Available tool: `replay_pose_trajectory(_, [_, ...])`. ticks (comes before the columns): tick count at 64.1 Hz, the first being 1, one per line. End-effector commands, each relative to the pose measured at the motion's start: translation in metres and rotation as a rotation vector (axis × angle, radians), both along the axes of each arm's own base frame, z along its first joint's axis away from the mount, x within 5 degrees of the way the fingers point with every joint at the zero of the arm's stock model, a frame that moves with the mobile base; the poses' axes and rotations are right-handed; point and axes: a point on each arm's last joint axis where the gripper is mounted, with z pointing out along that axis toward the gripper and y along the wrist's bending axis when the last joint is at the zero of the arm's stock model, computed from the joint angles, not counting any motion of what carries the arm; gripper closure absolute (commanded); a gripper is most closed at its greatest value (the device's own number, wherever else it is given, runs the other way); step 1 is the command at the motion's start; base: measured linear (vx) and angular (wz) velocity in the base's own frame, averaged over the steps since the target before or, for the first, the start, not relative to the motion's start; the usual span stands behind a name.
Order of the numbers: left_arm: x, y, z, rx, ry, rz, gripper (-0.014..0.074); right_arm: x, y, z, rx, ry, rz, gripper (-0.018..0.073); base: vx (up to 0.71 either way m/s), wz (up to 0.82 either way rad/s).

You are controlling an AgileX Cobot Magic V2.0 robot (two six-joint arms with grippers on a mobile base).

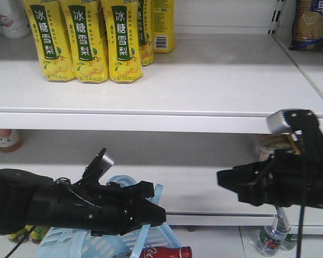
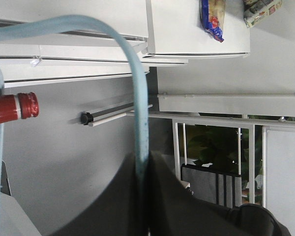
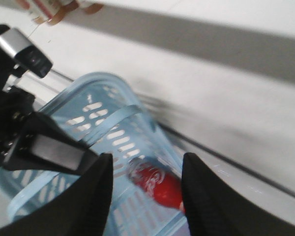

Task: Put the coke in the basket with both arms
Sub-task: 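Withdraw the right gripper away from the basket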

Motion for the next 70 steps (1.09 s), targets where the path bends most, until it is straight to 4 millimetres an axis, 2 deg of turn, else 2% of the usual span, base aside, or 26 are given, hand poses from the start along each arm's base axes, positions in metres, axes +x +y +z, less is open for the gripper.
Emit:
replay_pose_trajectory(1, [0.000, -0.006, 0.029, -0.150, -0.020, 0.009, 0.0603, -0.001, -0.024, 0.023, -0.055, -0.153, -0.114, 0.0240, 0.00, 0.00])
replay_pose_trajectory(7, [0.000, -0.006, 0.029, -0.150, -0.020, 0.009, 0.0603, -0.005, -0.047, 0.033, -0.136, -0.247, -0.237, 0.0240, 0.00, 0.00])
replay_pose_trajectory(15, [0.000, -0.006, 0.029, -0.150, -0.020, 0.009, 0.0603, -0.011, -0.067, 0.046, -0.251, -0.384, -0.344, 0.0240, 0.00, 0.00])
replay_pose_trajectory(31, [0.000, -0.006, 0.029, -0.150, -0.020, 0.008, 0.0603, -0.024, -0.090, 0.059, -0.413, -0.501, -0.452, 0.0240, 0.00, 0.00])
replay_pose_trajectory(42, [0.000, -0.006, 0.029, -0.150, -0.020, 0.009, 0.0603, -0.024, -0.106, 0.064, -0.522, -0.554, -0.533, 0.0240, 0.00, 0.00])
replay_pose_trajectory(57, [0.000, -0.006, 0.029, -0.150, -0.020, 0.009, 0.0603, -0.027, -0.125, 0.077, -0.468, -0.629, -0.748, 0.0240, 0.00, 0.00])
replay_pose_trajectory(70, [0.000, -0.006, 0.029, -0.150, -0.020, 0.009, 0.0603, -0.041, -0.120, 0.083, -0.395, -0.630, -0.764, 0.0240, 0.00, 0.00])
